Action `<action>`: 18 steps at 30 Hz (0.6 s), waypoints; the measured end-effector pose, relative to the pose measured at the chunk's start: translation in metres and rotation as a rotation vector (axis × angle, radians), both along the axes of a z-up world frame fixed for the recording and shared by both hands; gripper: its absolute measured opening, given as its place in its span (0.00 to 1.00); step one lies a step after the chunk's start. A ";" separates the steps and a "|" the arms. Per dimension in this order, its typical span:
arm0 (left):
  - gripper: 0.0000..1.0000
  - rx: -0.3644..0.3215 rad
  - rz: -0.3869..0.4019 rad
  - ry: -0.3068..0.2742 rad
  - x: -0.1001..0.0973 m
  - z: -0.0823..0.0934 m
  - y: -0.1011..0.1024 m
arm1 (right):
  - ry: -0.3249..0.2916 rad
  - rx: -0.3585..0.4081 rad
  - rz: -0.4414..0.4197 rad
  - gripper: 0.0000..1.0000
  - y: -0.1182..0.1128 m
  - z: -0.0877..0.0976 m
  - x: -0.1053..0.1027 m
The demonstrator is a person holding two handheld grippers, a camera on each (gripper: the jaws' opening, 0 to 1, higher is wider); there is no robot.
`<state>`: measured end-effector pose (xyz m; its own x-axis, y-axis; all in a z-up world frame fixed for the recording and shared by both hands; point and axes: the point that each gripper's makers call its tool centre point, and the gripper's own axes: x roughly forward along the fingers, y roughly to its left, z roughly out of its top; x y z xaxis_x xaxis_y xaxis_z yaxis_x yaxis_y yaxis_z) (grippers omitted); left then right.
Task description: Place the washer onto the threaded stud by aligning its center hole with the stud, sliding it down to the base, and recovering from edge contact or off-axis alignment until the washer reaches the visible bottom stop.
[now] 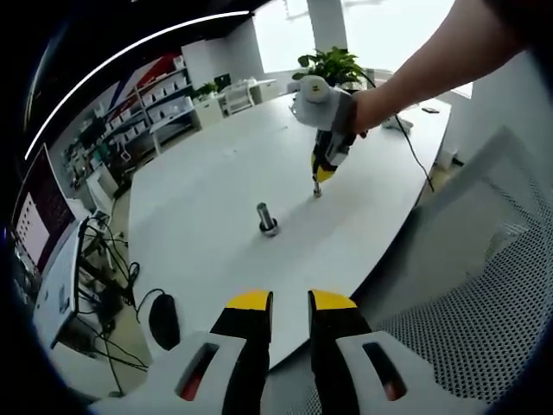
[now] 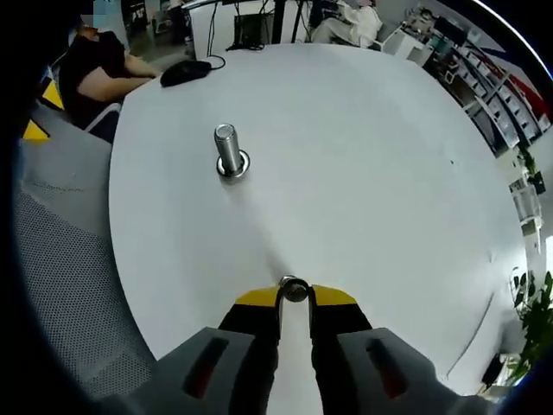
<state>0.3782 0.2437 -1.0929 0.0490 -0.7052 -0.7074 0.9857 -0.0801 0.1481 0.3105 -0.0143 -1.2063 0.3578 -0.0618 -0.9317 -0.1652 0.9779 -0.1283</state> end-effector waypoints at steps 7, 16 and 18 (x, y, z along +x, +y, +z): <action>0.14 0.007 0.006 0.001 0.000 0.000 0.001 | 0.024 0.020 0.001 0.15 0.005 -0.011 0.000; 0.14 0.019 0.000 0.004 -0.002 -0.002 0.002 | 0.024 0.039 -0.002 0.17 0.001 -0.020 0.000; 0.14 0.021 -0.002 0.005 -0.002 -0.002 0.002 | 0.014 0.055 -0.020 0.17 0.002 -0.018 -0.001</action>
<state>0.3759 0.2455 -1.0946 0.0441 -0.6899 -0.7226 0.9863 -0.0851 0.1415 0.3094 -0.0118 -1.2247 0.3441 -0.0177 -0.9388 -0.1469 0.9865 -0.0724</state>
